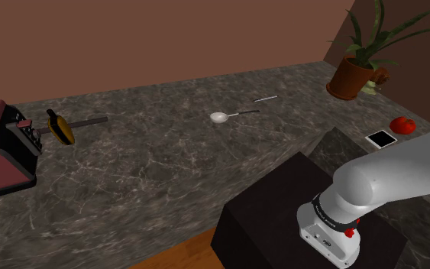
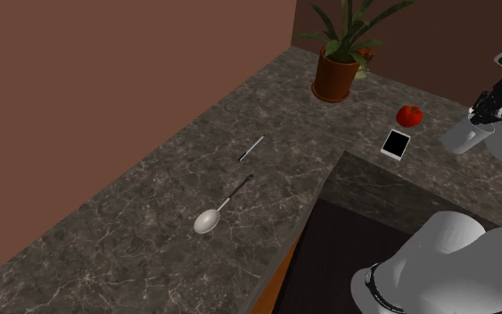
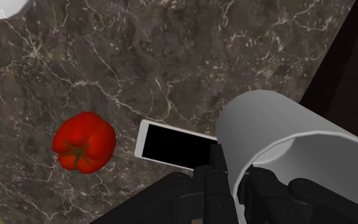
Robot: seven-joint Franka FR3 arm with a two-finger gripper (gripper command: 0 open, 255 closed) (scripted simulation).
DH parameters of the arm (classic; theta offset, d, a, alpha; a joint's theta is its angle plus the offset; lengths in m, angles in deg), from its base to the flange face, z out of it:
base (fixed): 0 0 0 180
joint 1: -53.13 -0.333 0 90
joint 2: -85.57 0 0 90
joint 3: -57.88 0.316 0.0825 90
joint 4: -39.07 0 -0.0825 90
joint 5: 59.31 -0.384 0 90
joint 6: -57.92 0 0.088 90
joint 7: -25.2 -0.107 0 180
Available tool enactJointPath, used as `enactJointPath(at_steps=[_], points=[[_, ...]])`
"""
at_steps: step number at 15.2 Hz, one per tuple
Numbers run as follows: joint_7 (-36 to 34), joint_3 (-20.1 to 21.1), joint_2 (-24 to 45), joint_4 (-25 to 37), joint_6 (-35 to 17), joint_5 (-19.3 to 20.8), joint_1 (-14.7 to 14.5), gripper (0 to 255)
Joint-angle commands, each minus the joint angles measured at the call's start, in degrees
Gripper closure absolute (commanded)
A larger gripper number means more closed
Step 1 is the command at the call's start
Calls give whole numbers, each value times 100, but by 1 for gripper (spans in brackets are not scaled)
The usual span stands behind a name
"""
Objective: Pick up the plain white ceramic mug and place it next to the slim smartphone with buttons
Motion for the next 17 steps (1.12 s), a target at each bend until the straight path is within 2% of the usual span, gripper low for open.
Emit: enactJointPath(at_steps=[1,8,17], points=[[13,-90,10,-118,-145,4,-58,255],[73,-613,52,-491,-663,21,-456,255],[22,-1491,-70,-874,-1299,222,-1223,255]])
